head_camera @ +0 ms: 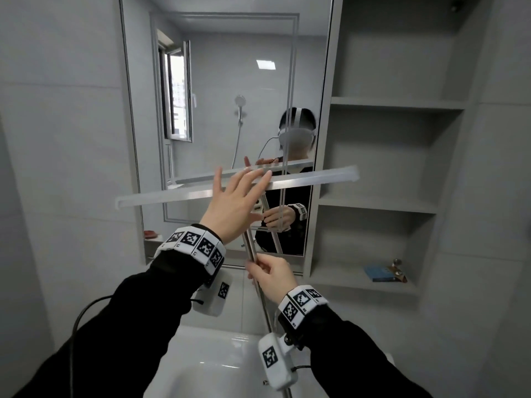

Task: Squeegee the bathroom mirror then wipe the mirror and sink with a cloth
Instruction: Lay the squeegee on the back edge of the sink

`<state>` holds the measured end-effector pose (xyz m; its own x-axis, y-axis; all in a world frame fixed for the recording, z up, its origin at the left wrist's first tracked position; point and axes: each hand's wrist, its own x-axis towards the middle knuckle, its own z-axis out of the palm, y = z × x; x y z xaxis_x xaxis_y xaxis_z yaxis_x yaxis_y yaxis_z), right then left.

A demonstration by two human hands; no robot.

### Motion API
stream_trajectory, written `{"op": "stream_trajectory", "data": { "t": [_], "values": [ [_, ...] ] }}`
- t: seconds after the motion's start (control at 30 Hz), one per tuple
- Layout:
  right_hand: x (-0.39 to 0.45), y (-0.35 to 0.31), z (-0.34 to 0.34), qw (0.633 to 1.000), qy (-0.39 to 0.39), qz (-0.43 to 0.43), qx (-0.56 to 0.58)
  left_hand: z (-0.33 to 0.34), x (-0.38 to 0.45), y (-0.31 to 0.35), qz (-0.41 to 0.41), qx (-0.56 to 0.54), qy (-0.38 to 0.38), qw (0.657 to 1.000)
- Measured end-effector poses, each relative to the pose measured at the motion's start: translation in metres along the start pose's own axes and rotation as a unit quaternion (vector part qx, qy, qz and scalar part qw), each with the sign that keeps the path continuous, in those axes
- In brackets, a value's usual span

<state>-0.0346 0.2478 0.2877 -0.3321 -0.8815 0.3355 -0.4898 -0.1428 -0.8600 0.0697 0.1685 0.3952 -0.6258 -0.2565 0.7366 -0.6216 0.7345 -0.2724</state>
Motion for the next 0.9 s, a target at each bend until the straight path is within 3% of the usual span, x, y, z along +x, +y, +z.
{"op": "stream_trajectory", "data": {
  "t": [0.13,0.33,0.43,0.6,0.9],
  "values": [
    [-0.007,-0.006,0.009,1.000,-0.013,-0.019,0.001,0.001,-0.001,-0.020,-0.024,-0.022,0.039,0.999],
    [-0.012,-0.014,0.028,0.999,-0.014,-0.037,-0.025,-0.003,-0.010,-0.053,-0.025,-0.100,0.027,0.994],
    [-0.010,-0.017,0.037,0.998,-0.017,-0.032,-0.050,-0.003,-0.018,-0.061,-0.004,-0.086,0.022,0.996],
    [-0.005,-0.016,0.045,0.990,-0.014,-0.036,-0.133,0.001,-0.035,-0.075,0.001,-0.038,-0.054,0.998],
    [-0.002,-0.020,0.046,0.973,0.048,-0.054,-0.220,0.015,-0.063,-0.099,-0.039,-0.066,-0.158,0.984]
  ]
}}
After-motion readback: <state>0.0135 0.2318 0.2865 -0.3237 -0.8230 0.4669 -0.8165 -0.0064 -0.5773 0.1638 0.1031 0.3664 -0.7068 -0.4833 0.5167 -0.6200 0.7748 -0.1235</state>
